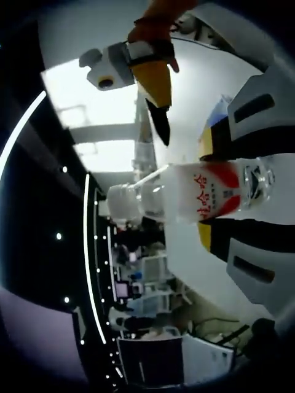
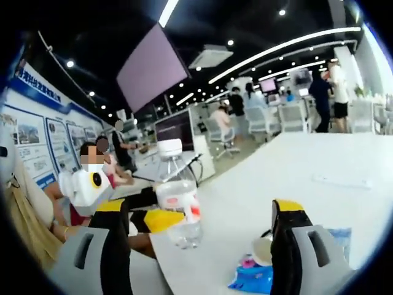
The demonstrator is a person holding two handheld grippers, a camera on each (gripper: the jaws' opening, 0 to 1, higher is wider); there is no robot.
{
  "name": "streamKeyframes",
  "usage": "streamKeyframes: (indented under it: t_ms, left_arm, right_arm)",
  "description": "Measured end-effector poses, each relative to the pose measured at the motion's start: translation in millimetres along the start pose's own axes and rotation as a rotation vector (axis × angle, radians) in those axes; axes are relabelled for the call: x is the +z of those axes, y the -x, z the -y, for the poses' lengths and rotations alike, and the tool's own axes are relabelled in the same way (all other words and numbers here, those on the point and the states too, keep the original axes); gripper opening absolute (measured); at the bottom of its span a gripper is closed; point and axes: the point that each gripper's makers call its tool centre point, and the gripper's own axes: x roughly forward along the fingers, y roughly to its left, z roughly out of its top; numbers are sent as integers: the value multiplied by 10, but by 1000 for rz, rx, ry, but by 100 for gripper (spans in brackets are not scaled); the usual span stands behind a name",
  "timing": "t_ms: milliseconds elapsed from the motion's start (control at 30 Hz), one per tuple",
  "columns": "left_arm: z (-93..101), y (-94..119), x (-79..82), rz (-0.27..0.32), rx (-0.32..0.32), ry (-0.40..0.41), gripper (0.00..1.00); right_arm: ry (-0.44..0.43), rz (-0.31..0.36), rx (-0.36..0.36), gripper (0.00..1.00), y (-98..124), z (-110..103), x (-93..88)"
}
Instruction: Arrange the tabletop items into an orderly group along one side of the table until the central work area is clear of visible clutter.
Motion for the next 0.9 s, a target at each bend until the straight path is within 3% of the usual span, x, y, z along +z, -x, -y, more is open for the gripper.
streamKeyframes:
  t_ms: [200, 400, 900]
  left_arm:
    - [30, -74, 29, -6, -42, 50, 34]
    - [22, -153, 116, -4, -63, 6, 34]
    - [-394, -400, 362, 11, -25, -72, 34]
  right_arm:
    - [24, -27, -37, 99, 106, 93, -69]
    - [37, -54, -78, 99, 199, 183, -142]
    - [19, -109, -187, 99, 484, 495, -383]
